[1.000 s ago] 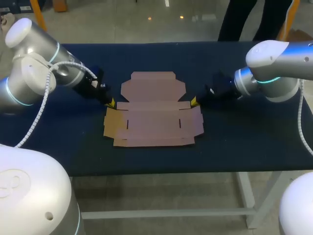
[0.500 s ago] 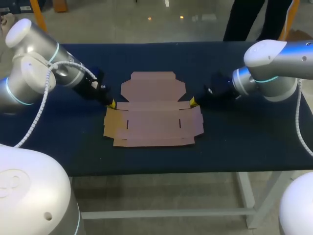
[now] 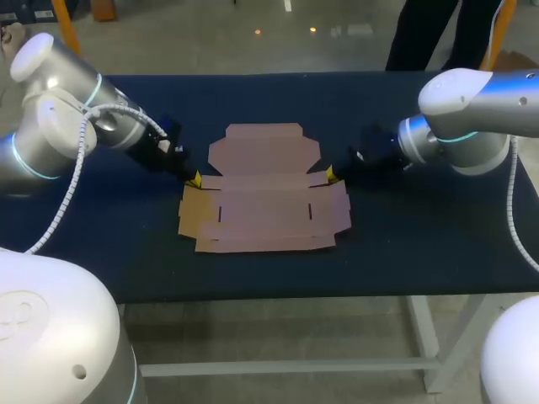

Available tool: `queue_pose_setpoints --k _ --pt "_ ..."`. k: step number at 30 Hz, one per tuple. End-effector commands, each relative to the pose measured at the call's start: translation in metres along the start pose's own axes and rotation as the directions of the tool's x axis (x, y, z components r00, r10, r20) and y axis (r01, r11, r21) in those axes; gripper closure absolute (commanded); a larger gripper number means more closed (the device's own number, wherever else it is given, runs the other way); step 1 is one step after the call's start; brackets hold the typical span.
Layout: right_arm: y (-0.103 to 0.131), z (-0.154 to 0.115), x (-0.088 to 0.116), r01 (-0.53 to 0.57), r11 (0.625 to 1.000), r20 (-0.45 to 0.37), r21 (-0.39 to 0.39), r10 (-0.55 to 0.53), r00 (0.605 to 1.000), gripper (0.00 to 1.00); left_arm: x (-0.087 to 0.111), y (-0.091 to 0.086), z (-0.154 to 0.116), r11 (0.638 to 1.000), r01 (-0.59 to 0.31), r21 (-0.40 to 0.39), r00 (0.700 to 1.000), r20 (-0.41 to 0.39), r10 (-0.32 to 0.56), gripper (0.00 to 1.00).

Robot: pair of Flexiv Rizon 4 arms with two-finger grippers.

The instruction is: Assemble the packaging by folding the flat box into shape, placing the metal phone stand inside, and closing the box properly

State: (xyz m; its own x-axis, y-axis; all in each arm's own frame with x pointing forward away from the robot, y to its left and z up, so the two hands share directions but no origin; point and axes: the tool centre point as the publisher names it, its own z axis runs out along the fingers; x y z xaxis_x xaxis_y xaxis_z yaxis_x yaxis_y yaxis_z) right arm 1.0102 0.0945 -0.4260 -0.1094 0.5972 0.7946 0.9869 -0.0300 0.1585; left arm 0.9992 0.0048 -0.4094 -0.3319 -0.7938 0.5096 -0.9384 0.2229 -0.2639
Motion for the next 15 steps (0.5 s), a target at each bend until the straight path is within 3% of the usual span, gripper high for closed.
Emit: queue_pose_setpoints --k 1,15 --pt "0.0004 0.0003 -0.0001 0.004 1.000 -0.004 0.001 -0.004 1.000 1.00 0.0014 0.0001 0.0003 1.000 -0.002 -0.003 1.000 0.001 0.002 1.00" --pt "0.0015 0.0002 0.0007 -0.003 1.000 0.016 0.005 0.003 1.000 1.00 -0.0003 0.0013 -0.0003 1.000 0.009 0.000 1.000 -0.003 -0.009 1.00"
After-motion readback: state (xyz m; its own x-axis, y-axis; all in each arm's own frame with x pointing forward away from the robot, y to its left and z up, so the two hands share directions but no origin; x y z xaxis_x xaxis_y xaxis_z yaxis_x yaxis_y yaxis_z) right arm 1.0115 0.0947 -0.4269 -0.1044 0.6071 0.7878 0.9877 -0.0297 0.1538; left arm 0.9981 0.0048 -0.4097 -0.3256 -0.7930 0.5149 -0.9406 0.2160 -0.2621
